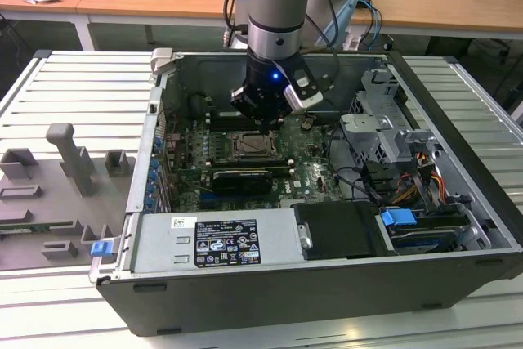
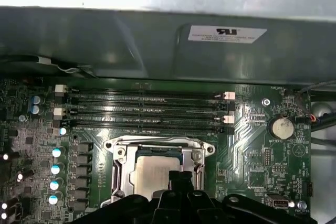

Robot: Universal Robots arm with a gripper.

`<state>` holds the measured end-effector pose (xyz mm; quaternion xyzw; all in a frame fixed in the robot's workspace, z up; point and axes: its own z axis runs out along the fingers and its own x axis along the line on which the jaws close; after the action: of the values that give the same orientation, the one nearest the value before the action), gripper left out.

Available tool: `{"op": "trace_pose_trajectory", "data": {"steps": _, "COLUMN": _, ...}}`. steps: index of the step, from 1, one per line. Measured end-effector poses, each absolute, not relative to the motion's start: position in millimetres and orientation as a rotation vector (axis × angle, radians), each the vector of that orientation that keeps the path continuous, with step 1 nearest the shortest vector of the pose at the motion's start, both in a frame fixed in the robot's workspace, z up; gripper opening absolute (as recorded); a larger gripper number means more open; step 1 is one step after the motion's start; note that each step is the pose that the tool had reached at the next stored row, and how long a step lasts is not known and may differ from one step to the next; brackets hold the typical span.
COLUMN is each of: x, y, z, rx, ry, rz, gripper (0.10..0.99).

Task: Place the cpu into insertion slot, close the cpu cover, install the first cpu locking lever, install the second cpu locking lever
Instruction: 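Install the second cpu locking lever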

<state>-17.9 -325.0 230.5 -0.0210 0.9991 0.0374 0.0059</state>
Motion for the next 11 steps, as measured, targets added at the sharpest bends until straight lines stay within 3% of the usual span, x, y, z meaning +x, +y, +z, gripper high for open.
{"op": "trace_pose_trajectory", "data": {"steps": 6, "x": -18, "y": -327, "z": 239, "rx": -0.066, "ry": 3.127, "rz": 0.117, "gripper": 0.106}}
{"op": "trace_pose_trajectory", "data": {"steps": 11, "x": -19, "y": -349, "z": 238, "rx": -0.068, "ry": 3.127, "rz": 0.117, "gripper": 0.106}}
